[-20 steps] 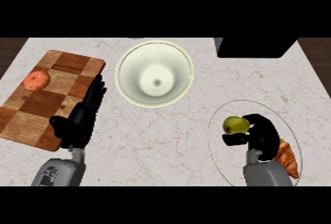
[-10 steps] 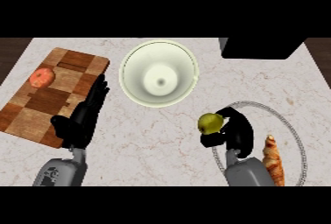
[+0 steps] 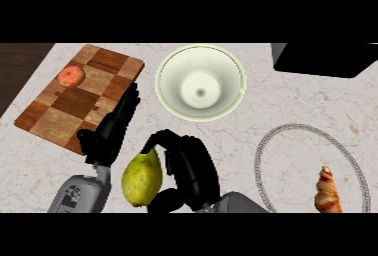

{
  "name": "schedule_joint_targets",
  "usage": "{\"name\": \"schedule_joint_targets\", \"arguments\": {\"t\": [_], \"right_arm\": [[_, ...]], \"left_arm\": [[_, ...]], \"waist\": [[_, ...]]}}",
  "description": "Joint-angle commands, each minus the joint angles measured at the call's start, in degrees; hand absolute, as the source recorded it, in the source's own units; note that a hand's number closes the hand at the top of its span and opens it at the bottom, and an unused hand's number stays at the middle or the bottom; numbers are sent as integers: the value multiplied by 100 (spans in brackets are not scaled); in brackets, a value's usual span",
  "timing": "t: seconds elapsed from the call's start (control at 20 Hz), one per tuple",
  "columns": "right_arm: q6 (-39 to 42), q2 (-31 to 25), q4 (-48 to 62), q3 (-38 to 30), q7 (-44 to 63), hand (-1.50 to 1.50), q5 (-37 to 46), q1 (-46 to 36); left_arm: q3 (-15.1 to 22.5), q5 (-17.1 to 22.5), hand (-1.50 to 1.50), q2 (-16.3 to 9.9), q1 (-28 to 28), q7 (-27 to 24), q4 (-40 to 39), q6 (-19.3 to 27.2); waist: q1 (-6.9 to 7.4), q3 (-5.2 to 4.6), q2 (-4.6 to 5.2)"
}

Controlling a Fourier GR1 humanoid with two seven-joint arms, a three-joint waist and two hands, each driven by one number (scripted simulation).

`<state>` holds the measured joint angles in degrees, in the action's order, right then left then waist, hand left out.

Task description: Pick the pear from the placemat and place it in the bowl

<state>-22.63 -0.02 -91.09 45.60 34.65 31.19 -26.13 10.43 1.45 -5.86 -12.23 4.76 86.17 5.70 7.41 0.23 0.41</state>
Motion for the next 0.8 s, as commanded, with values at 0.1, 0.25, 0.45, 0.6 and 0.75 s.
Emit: {"name": "schedule_joint_targets", "arguments": {"t": [0.1, 0.25, 0.45, 0.6, 0.75], "right_arm": [[-1423, 2, -48, 1405, 40, 150, 76, -1258], [-1503, 2, -116, 1455, 1018, 150, 141, -2323], [-1152, 2, -27, 1099, 2256, 150, 129, -3564], [-1019, 2, 398, 617, 2692, 150, -249, -4513], [-975, 1, 740, 313, 2979, 150, -607, -5208]], "left_arm": [[-244, 102, 0, -192, 115, -85, 21, -82], [-516, 188, 0, -277, -66, -107, -271, -103], [-373, 69, 0, -131, 138, -19, -9, 69], [-347, -37, 0, -97, -84, 71, -161, 128], [-354, -66, 0, -149, -21, -58, -190, 60]], "waist": [[-248, -33, -47], [-451, -38, -59], [-510, -37, -87], [-483, -41, -70], [-498, -39, -61]]}}
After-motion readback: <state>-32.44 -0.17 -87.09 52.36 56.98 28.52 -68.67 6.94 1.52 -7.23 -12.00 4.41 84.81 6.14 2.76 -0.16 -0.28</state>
